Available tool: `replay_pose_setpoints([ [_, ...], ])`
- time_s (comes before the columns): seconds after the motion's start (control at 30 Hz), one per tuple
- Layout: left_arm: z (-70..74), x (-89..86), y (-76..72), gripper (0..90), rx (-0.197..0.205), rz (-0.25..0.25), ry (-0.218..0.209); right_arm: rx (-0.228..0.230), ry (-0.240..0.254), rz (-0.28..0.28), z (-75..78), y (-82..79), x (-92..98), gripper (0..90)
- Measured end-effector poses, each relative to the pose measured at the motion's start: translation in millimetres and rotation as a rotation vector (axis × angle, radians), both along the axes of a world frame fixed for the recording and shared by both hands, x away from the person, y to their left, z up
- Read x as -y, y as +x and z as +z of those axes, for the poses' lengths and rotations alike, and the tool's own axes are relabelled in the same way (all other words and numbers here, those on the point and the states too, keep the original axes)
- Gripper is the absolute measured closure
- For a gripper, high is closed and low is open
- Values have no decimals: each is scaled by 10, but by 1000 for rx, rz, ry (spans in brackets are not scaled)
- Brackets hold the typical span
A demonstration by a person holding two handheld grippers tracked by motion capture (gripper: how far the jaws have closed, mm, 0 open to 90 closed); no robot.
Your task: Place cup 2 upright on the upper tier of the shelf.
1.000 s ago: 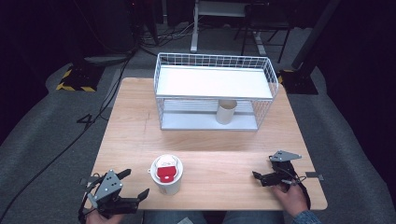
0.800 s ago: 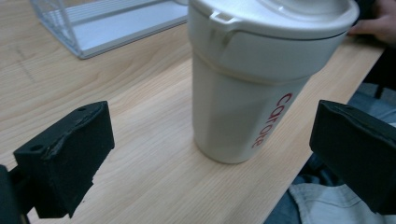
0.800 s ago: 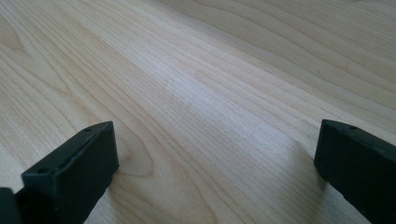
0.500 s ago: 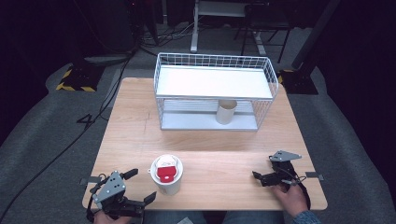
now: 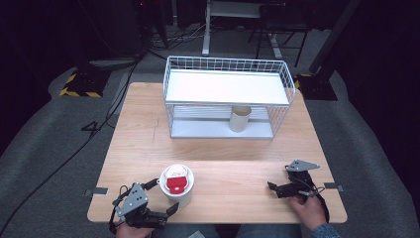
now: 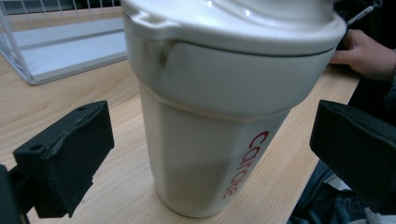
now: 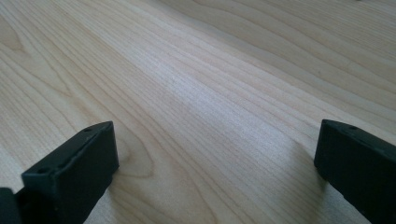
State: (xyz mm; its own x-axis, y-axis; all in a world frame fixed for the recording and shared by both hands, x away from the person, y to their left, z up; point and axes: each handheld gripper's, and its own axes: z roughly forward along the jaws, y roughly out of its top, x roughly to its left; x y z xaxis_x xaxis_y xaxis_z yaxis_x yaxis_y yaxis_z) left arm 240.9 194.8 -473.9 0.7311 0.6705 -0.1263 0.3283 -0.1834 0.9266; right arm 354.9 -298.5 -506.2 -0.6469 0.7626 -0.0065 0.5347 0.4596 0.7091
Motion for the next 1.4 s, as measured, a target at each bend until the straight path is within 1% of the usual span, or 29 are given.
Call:
replay_pose_setpoints([
  [0.07,-25,27,17,3,-5,-1,-2,0,0,0,0,0,0,0],
  [0.1,-34,34,28,3,-3,0,6,0,1,1,-1,1,-1,0],
  [0.2,-70,81,46,0,6,47,20,0,0,0,0,1,-1,0],
  [0.27,-100,109,63,0,2,66,9,0,2,1,-1,1,-1,0],
  [0.3,-116,130,76,0,7,70,18,0,2,1,-1,2,-3,0],
  [0.37,-132,163,88,0,4,56,24,0,3,2,-1,3,-5,0],
  [0.4,-138,176,91,0,9,56,29,0,3,2,-1,3,-5,0],
  [0.47,-147,212,94,0,15,37,37,0,3,2,-1,3,-5,0],
  [0.57,-154,245,104,0,17,35,30,0,3,2,-1,3,-5,0],
  [0.6,-161,256,110,0,17,39,19,0,3,2,-1,3,-5,0],
  [0.67,-182,275,130,0,19,55,11,0,3,2,-1,4,-5,0],
  [0.7,-192,287,136,0,11,60,-2,-1,3,2,-1,5,-7,0],
  [0.8,-203,316,148,1,15,68,-17,0,2,3,-1,6,-8,0],
  [0.9,-206,340,147,4,26,65,-4,-1,2,3,-1,6,-8,0],
  [0.97,-217,351,149,5,29,57,-6,-1,2,2,-1,6,-8,0],
  [1.03,-226,363,151,13,32,78,-1,-1,2,2,-1,6,-8,0],
  [1.07,-232,375,153,30,34,82,-7,-1,2,2,-1,6,-8,0],
  [1.13,-236,387,155,39,39,91,-5,-1,2,2,-1,6,-8,0],
  [1.2,-238,383,157,50,42,95,-12,-1,2,2,-1,6,-8,0],
  [1.27,-241,364,154,83,44,97,-18,-1,2,3,-1,6,-8,0],
  [1.37,-240,364,151,94,52,101,-4,-1,2,2,-1,6,-8,0],
  [1.4,-242,361,152,95,52,99,-6,-1,2,2,-1,6,-8,0],
])
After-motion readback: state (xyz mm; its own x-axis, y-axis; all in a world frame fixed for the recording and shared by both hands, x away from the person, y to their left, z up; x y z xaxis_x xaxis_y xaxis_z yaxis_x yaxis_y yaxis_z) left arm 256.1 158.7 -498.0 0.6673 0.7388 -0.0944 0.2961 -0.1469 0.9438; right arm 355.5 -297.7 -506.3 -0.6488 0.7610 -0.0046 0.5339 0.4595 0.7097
